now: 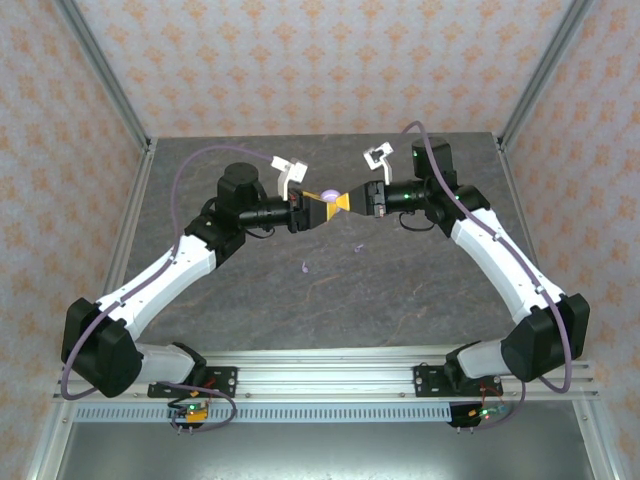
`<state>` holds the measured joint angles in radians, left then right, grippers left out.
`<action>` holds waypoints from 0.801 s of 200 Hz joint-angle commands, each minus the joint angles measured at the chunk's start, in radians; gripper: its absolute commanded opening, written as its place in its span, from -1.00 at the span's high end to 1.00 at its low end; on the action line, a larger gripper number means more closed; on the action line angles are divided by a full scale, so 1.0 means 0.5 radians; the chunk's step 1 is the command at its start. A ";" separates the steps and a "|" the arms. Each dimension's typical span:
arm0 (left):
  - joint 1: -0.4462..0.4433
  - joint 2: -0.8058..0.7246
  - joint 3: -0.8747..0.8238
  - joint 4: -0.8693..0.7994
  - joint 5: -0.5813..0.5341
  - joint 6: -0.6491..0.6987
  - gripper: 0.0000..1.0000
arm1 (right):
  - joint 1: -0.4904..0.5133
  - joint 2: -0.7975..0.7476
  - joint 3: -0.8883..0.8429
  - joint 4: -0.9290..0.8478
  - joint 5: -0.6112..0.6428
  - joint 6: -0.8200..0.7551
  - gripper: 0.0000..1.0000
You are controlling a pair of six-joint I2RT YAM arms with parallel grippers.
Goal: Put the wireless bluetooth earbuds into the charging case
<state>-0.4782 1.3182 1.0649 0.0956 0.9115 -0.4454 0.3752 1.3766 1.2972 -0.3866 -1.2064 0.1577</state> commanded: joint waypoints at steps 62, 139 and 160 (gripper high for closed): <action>-0.025 -0.016 0.068 -0.062 -0.089 0.099 0.57 | 0.008 -0.099 0.015 -0.116 0.135 -0.082 0.29; -0.094 -0.107 -0.370 0.640 -0.275 0.443 0.58 | 0.012 -0.302 0.045 -0.431 0.621 -0.147 -0.01; -0.162 -0.113 -0.433 0.703 -0.339 0.638 0.62 | 0.042 -0.326 0.070 -0.504 0.646 -0.179 -0.02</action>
<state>-0.5259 1.2957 0.8761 0.2825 0.7769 -0.2691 0.3775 1.2415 1.2957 -0.5770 -0.9344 0.1028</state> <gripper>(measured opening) 0.209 0.506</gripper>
